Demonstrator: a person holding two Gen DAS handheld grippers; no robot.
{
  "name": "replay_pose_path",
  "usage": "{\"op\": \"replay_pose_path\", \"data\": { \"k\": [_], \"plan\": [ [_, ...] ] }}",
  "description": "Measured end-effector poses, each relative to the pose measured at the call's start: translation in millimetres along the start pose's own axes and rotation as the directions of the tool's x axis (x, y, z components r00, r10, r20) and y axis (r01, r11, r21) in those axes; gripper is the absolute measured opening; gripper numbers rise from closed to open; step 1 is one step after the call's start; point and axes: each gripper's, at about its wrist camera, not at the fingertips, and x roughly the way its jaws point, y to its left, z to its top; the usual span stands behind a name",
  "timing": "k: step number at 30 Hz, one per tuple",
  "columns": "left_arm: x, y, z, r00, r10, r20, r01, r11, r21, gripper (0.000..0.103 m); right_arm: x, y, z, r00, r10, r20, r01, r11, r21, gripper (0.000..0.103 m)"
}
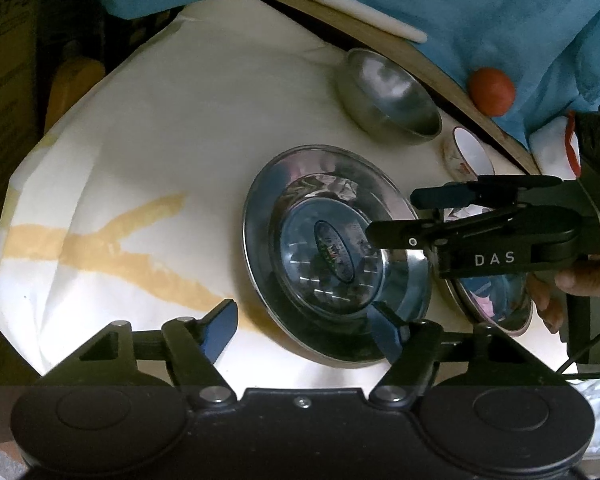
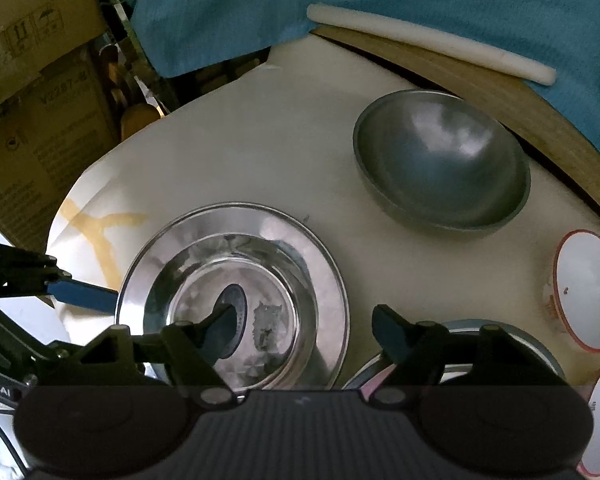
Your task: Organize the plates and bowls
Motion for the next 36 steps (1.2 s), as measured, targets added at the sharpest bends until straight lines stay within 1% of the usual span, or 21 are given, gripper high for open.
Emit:
{"op": "replay_pose_path", "data": {
  "k": [6, 9, 11, 15, 18, 20, 23, 27, 31, 35, 36],
  "plan": [
    [-1.0, -1.5, -0.5, 1.000, 0.013, -0.002, -0.013, 1.000, 0.004, 0.062, 0.7, -1.3, -0.4, 1.000, 0.012, -0.007, -0.012, 1.000, 0.009, 0.071],
    [-1.5, -0.4, -0.3, 1.000, 0.010, -0.006, -0.010, 1.000, -0.001, 0.057, 2.5, -1.4, -0.7, 1.000, 0.018, -0.011, -0.018, 1.000, 0.018, 0.071],
    [-2.0, 0.6, -0.5, 1.000, 0.009, -0.006, -0.010, 1.000, -0.005, 0.054, 4.5, -0.5, -0.9, 1.000, 0.020, -0.014, -0.020, 1.000, 0.022, 0.068],
    [-2.5, 0.8, -1.0, 1.000, 0.009, -0.006, -0.009, 1.000, -0.011, 0.050, 6.2, -0.5, -1.9, 1.000, 0.023, -0.016, -0.023, 0.999, 0.029, 0.065],
    [-1.9, 1.6, -0.8, 1.000, 0.007, -0.009, -0.008, 1.000, -0.014, 0.044, 6.5, -0.7, -2.3, 1.000, 0.024, -0.018, -0.023, 0.999, 0.031, 0.063],
    [-1.5, 1.8, -0.6, 1.000, 0.006, -0.010, -0.006, 1.000, -0.016, 0.037, 6.9, -0.5, -3.0, 0.999, 0.027, -0.018, -0.027, 0.999, 0.034, 0.061],
    [-1.0, 1.8, -0.4, 1.000, 0.005, -0.011, -0.005, 1.000, -0.018, 0.033, 7.5, -0.2, -3.9, 1.000, 0.024, -0.016, -0.024, 0.999, 0.038, 0.060],
    [-1.5, 2.7, -1.0, 1.000, 0.009, -0.011, -0.010, 1.000, -0.021, 0.030, 7.4, 0.2, -5.1, 1.000, 0.014, -0.014, -0.014, 0.999, 0.042, 0.055],
    [-2.1, 4.8, -0.8, 1.000, 0.011, -0.008, -0.012, 0.999, -0.030, 0.025, 7.2, -0.5, -5.1, 1.000, 0.001, -0.009, -0.001, 0.999, 0.048, 0.049],
    [-3.2, 6.4, -1.2, 1.000, 0.014, -0.002, -0.014, 0.999, -0.038, 0.023, 6.9, -2.8, -6.0, 1.000, -0.007, -0.006, 0.007, 0.998, 0.060, 0.044],
    [-3.6, 6.9, -1.1, 1.000, 0.018, 0.000, -0.018, 0.999, -0.038, 0.022, 6.8, -3.3, -5.9, 1.000, -0.009, -0.005, 0.010, 0.998, 0.065, 0.042]
  ]
}}
